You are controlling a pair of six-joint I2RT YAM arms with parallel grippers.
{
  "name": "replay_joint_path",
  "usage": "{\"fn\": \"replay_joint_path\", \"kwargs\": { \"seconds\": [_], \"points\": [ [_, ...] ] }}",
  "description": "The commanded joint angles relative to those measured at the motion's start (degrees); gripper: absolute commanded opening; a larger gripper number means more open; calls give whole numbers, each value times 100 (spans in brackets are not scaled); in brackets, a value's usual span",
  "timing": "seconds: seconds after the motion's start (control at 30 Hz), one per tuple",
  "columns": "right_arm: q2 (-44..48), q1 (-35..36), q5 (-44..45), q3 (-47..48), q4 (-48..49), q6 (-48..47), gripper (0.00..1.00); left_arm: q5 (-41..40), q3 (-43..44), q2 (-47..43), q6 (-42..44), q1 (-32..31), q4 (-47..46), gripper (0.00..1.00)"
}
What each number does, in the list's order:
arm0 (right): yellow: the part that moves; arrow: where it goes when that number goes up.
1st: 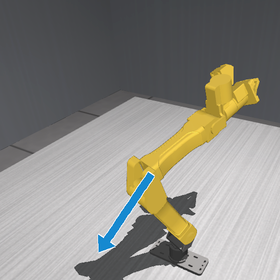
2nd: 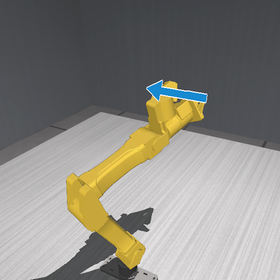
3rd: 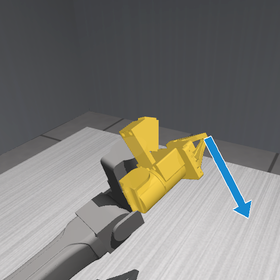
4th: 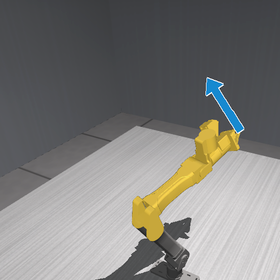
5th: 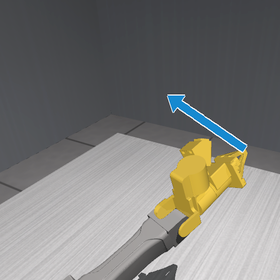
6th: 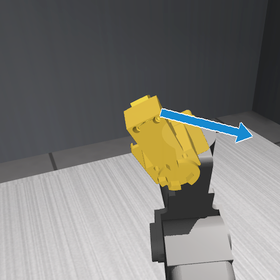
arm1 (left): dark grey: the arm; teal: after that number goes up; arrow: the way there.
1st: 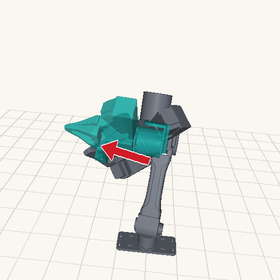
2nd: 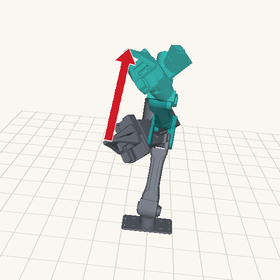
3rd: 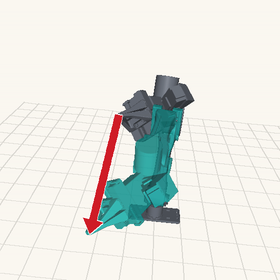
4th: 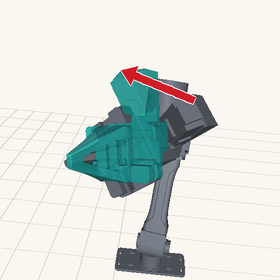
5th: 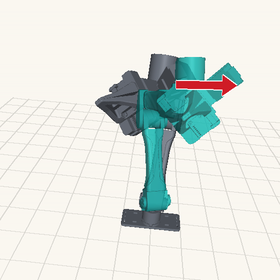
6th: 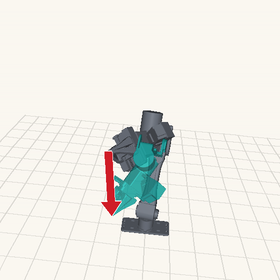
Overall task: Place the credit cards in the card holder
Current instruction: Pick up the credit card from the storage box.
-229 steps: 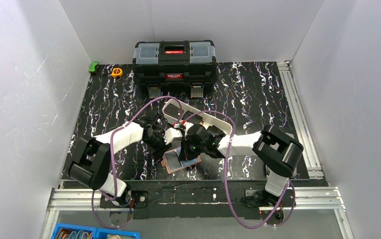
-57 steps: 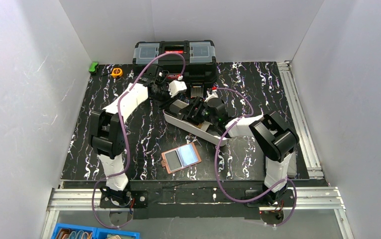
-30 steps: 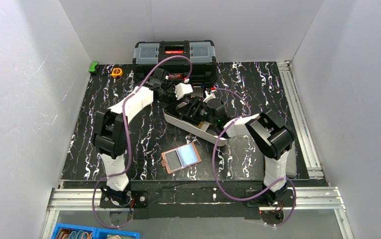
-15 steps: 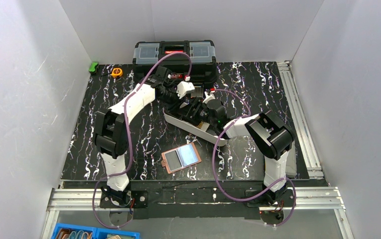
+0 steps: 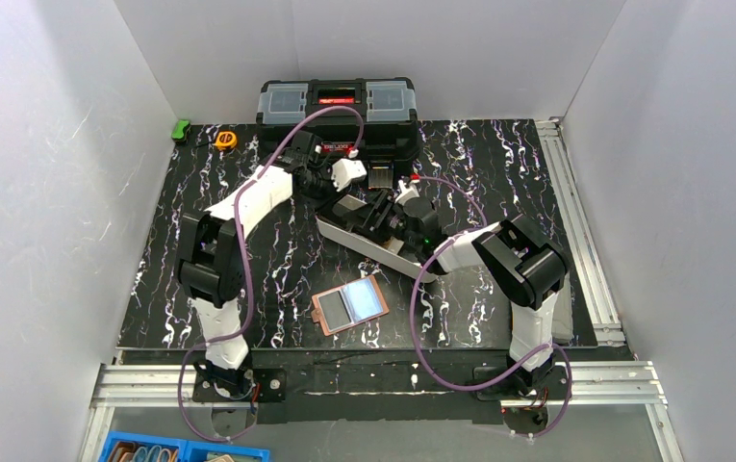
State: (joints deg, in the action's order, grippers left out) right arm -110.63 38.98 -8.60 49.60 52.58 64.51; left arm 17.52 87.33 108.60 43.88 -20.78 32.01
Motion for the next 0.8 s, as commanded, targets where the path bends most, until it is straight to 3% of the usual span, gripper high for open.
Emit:
{"fn": "replay_joint_path", "kwargs": {
  "seconds": [0.0, 0.33, 0.77],
  "points": [
    [-54, -58, 145, -250, 117, 336, 68, -377, -332, -214, 305, -99, -346, 30],
    [-190, -157, 76, -521, 666, 817, 68, -401, -702, -283, 460, -456, -488, 27],
    [-218, -210, 107, -621, 765, 749, 69, 527, -110, -293, -701, -500, 748, 20]
  ]
}}
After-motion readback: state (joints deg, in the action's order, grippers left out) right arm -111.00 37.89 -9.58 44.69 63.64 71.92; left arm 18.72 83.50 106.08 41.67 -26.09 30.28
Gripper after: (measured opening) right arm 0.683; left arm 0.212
